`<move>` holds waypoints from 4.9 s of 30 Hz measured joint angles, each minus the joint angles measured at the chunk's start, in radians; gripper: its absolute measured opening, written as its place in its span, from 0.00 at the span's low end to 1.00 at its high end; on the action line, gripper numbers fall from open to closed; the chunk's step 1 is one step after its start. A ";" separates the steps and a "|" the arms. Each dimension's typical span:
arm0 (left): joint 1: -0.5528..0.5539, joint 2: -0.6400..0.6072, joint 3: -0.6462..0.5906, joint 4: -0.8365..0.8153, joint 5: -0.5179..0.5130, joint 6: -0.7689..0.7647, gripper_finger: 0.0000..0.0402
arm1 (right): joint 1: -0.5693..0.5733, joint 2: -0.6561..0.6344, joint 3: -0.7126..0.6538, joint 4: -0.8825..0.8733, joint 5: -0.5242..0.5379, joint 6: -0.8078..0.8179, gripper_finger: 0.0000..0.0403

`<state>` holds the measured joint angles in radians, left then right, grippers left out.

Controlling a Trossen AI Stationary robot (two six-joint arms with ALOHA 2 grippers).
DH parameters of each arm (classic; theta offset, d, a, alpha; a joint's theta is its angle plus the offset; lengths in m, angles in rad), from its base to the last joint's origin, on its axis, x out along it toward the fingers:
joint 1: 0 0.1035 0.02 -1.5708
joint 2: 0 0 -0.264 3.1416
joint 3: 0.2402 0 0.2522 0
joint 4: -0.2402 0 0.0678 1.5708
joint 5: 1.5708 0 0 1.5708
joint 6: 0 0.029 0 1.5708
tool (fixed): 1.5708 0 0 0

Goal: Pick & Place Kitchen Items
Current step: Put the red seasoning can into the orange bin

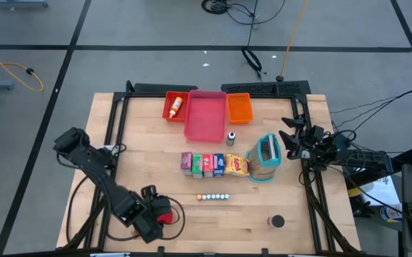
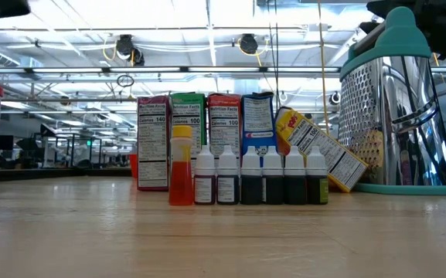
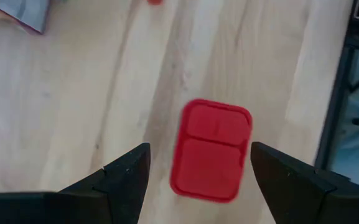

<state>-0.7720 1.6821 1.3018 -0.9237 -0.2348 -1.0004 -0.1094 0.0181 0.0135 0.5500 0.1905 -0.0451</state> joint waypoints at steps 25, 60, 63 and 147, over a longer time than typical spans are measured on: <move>0.009 0.097 0.001 0.004 0.089 0.047 0.68 | 0.000 0.000 0.000 -0.002 0.000 -0.001 0.63; 0.093 -0.024 0.108 -0.260 0.108 0.067 0.51 | 0.000 0.000 0.000 -0.010 -0.003 0.007 0.63; 0.140 -0.051 0.196 -0.398 0.065 0.067 0.51 | 0.000 0.010 0.008 -0.017 -0.002 0.009 0.63; 0.935 0.195 0.818 -0.181 0.096 1.225 0.51 | -0.222 1.255 0.928 -0.277 -0.483 -0.099 0.56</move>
<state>0.1625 1.8774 2.1201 -1.1047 -0.1384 0.2243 -0.3317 1.2736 0.9417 0.2733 -0.2929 -0.1437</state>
